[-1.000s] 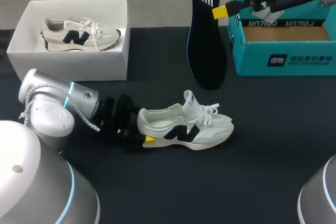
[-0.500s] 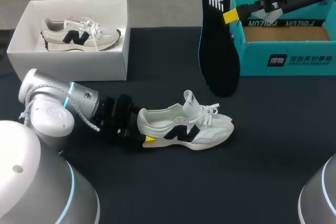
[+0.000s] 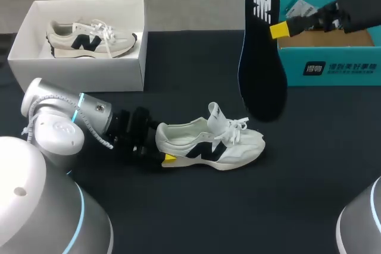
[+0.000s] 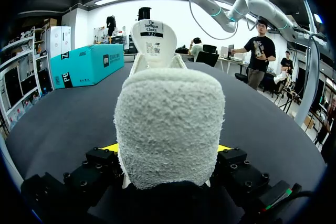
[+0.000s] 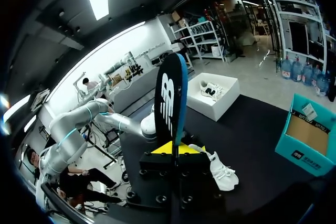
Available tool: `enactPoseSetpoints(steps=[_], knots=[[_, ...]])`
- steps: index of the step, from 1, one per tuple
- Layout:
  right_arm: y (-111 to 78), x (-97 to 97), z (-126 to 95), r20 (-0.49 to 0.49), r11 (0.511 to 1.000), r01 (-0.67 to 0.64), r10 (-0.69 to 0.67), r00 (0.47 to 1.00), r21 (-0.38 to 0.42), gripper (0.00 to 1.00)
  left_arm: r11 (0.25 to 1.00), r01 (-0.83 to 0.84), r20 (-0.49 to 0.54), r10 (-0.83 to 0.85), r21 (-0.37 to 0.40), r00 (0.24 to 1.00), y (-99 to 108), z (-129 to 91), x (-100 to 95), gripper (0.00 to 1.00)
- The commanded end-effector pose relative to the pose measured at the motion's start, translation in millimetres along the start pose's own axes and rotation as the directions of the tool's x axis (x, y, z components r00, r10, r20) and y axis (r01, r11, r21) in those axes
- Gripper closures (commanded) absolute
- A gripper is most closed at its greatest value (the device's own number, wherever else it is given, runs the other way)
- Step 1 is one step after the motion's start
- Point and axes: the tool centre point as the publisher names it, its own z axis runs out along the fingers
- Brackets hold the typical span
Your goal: Take the shoe out of the shoebox, open the shoe tongue, remove and reinsert the insole, then place the shoe into the shoebox
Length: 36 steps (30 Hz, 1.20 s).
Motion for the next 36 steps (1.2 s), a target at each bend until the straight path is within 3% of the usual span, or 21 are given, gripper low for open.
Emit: enactPoseSetpoints(steps=[1, 7, 15, 36], knots=[[-27.8, 9.2, -11.0, 0.009, 0.998, -0.002, 0.003, 1.000, -0.056, 1.00, 1.000, 0.001, 0.001, -0.001, -0.002, 1.000, 1.9, 2.4, -0.4, 1.00], [-37.5, 19.1, -13.3, -0.011, 0.999, -0.005, 0.004, 1.000, -0.048, 1.00, 1.000, 0.001, 0.001, -0.001, -0.002, 1.000, 1.9, 2.4, -0.4, 1.00], [-33.5, 25.1, -8.9, -0.029, 0.999, 0.012, -0.013, 0.999, -0.048, 1.00, 1.000, 0.001, 0.001, -0.001, -0.002, 1.000, 1.9, 2.4, -0.4, 1.00], [-33.1, 25.6, -8.0, -0.026, 0.999, 0.008, -0.010, 1.000, -0.053, 1.00, 1.000, 0.001, 0.001, -0.001, -0.002, 1.000, 1.9, 2.4, -0.4, 1.00]])
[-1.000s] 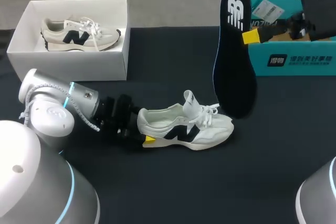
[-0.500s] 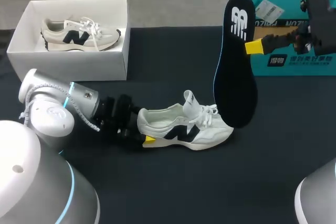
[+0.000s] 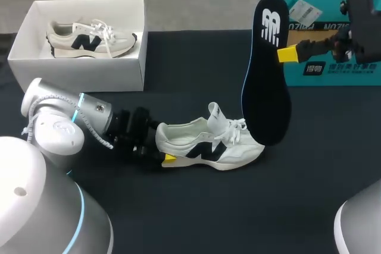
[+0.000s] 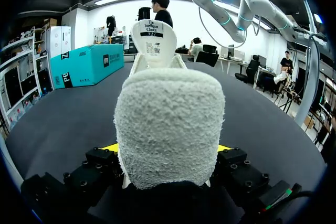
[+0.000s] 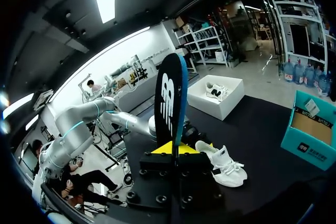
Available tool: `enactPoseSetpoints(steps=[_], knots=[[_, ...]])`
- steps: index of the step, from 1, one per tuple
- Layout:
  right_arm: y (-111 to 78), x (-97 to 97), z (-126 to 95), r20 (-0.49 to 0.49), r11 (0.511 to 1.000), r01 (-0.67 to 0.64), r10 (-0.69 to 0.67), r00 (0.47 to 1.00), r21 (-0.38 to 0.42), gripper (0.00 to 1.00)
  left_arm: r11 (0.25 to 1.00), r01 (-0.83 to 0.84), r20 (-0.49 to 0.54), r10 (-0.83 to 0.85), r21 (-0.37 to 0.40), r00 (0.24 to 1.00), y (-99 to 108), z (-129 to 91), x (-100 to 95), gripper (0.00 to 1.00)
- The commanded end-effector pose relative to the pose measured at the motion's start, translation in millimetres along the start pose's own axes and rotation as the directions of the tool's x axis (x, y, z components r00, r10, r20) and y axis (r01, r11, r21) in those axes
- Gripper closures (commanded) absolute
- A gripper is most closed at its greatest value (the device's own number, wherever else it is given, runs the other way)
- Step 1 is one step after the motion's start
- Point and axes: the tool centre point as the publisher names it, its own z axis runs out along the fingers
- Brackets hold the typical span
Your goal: Take the shoe out of the shoebox, open the shoe tongue, remove and reinsert the insole, then place the shoe into the shoebox
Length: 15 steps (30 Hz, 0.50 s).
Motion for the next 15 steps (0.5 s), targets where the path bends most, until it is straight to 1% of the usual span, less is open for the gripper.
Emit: enactPoseSetpoints(steps=[1, 3, 4, 6, 7, 8, 9, 10, 15], knots=[[1.7, -1.0, 2.8, -0.001, 1.000, -0.001, 0.001, 1.000, 0.003, 1.00, 1.000, 0.001, 0.001, -0.001, -0.002, 1.000, 1.9, 2.4, -0.4, 1.00], [1.7, -1.0, 2.8, -0.001, 1.000, -0.001, 0.001, 1.000, 0.003, 1.00, 1.000, 0.001, 0.001, -0.001, -0.002, 1.000, 1.9, 2.4, -0.4, 0.98], [1.7, -1.0, 2.8, -0.001, 1.000, -0.001, 0.001, 1.000, 0.003, 1.00, 1.000, 0.001, 0.001, -0.001, -0.002, 1.000, 1.9, 2.4, -0.4, 0.84], [1.7, -1.0, 2.8, -0.001, 1.000, -0.001, 0.001, 1.000, 0.003, 1.00, 1.000, 0.001, 0.001, -0.001, -0.002, 1.000, 1.9, 2.4, -0.4, 0.82], [1.7, -1.0, 2.8, -0.001, 1.000, -0.001, 0.001, 1.000, 0.003, 1.00, 1.000, 0.001, 0.001, -0.001, -0.002, 1.000, 1.9, 2.4, -0.4, 0.75], [1.7, -1.0, 2.8, -0.001, 1.000, -0.001, 0.001, 1.000, 0.003, 1.00, 1.000, 0.001, 0.001, -0.001, -0.002, 1.000, 1.9, 2.4, -0.4, 0.58], [1.7, -1.0, 2.8, -0.001, 1.000, -0.001, 0.001, 1.000, 0.003, 1.00, 1.000, 0.001, 0.001, -0.001, -0.002, 1.000, 1.9, 2.4, -0.4, 0.51], [1.7, -1.0, 2.8, -0.001, 1.000, -0.001, 0.001, 1.000, 0.003, 1.00, 1.000, 0.001, 0.001, -0.001, -0.002, 1.000, 1.9, 2.4, -0.4, 0.00], [1.7, -1.0, 2.8, -0.001, 1.000, -0.001, 0.001, 1.000, 0.003, 1.00, 1.000, 0.001, 0.001, -0.001, -0.002, 1.000, 1.9, 2.4, -0.4, 0.00]])
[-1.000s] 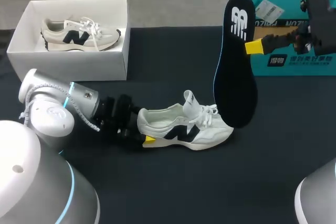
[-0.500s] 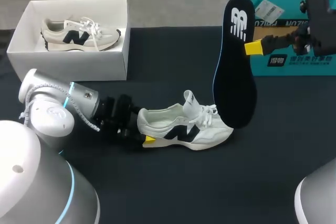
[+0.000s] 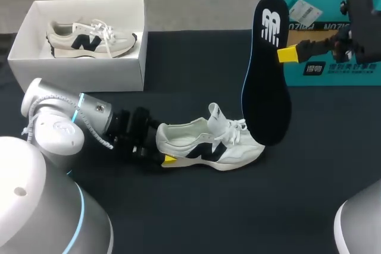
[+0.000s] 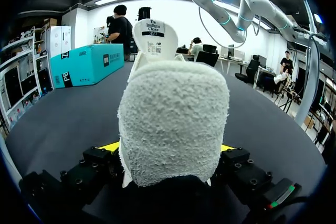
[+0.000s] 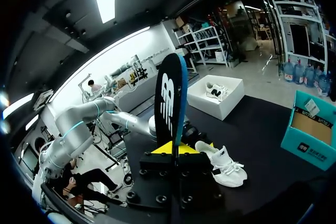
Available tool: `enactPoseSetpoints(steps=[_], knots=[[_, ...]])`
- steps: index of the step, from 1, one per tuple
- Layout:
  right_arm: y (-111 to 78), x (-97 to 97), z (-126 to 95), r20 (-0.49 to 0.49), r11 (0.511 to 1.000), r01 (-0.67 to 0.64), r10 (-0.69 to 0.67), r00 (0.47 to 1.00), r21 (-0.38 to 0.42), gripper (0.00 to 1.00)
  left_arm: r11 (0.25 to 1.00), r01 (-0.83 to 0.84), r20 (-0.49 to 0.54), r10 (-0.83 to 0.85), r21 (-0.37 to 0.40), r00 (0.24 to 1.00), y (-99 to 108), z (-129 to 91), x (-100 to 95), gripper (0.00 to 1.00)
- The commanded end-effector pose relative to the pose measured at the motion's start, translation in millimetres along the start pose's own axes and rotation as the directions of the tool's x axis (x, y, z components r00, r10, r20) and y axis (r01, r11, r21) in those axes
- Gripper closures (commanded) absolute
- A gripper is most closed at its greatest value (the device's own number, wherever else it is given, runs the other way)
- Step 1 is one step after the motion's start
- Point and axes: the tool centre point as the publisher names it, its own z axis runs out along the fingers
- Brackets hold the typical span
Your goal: Take the shoe out of the shoebox, open the shoe tongue, remove and reinsert the insole, then place the shoe into the shoebox
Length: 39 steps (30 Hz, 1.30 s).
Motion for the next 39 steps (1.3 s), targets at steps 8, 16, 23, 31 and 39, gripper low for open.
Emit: enactPoseSetpoints(steps=[8, 16, 23, 31, 39], knots=[[1.6, -1.3, 2.8, -0.001, 1.000, -0.001, 0.001, 1.000, 0.002, 1.00, 0.997, 0.022, 0.005, -0.022, -0.071, 1.000, -7.2, -8.3, 3.3, 0.00], [1.6, -1.3, 2.8, -0.001, 1.000, -0.001, 0.001, 1.000, 0.002, 1.00, 0.983, 0.075, 0.008, -0.075, -0.166, 0.997, -17.2, -21.7, 6.2, 0.00], [1.6, -1.3, 2.8, -0.001, 1.000, -0.001, 0.001, 1.000, 0.002, 1.00, 0.947, 0.116, -0.031, -0.131, -0.299, 0.991, -25.8, -29.9, 3.4, 0.00], [1.6, -1.3, 2.8, -0.001, 1.000, -0.001, 0.001, 1.000, 0.002, 1.00, 0.862, 0.123, -0.040, -0.164, -0.492, 0.986, -69.7, -48.8, 8.7, 0.00], [1.6, -1.3, 2.8, -0.001, 1.000, -0.001, 0.001, 1.000, 0.002, 1.00, 0.739, 0.134, -0.041, -0.213, -0.660, 0.976, -95.3, -55.4, 14.4, 0.00]])
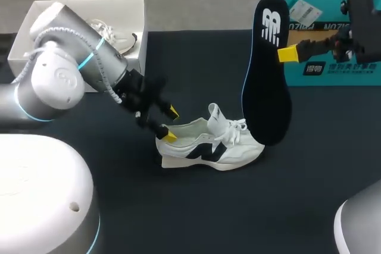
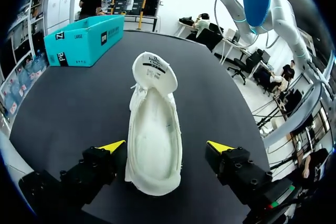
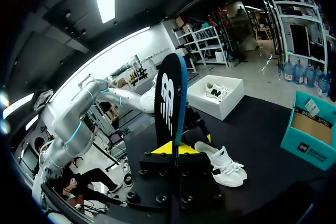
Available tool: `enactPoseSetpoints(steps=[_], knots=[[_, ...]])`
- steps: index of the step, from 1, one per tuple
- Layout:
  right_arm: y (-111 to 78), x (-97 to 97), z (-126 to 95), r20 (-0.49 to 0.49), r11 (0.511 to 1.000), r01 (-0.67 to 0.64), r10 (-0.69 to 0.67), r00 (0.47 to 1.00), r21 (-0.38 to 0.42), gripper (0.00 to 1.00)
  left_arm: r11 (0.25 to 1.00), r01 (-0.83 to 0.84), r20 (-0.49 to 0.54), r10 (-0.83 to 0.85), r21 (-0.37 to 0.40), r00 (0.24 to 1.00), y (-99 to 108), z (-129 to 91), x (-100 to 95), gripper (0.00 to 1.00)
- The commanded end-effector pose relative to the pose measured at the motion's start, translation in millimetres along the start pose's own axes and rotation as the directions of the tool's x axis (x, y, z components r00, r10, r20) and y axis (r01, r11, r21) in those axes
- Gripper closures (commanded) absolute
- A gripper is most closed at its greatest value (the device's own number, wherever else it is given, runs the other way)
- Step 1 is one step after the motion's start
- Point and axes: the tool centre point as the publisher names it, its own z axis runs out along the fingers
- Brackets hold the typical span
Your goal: Take the shoe out of the shoebox, open the shoe tongue, remove and reinsert the insole, then place the shoe into the shoebox
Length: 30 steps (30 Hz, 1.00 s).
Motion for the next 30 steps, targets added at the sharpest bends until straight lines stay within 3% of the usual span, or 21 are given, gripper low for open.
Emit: enactPoseSetpoints(steps=[1, 6, 14, 30], knots=[[1.4, -1.3, 3.2, -0.001, 1.000, -0.001, 0.001, 1.000, 0.002, 1.00, 0.936, 0.025, 0.009, -0.023, -0.351, 1.000, -6.9, -10.4, 5.5, 0.00], [1.4, -1.3, 3.2, -0.001, 1.000, -0.001, 0.001, 1.000, 0.002, 1.00, 0.909, 0.020, 0.007, -0.019, -0.416, 1.000, -8.0, -9.4, 7.1, 0.00], [1.4, -1.3, 3.2, -0.001, 1.000, -0.001, 0.001, 1.000, 0.002, 1.00, 0.862, 0.016, 0.104, 0.043, -0.507, 0.994, -6.0, -8.3, 11.0, 0.00], [1.4, -1.3, 3.2, -0.001, 1.000, -0.001, 0.001, 1.000, 0.002, 1.00, 0.831, -0.003, 0.113, 0.080, -0.556, 0.990, -1.2, -7.8, 8.6, 0.00]])
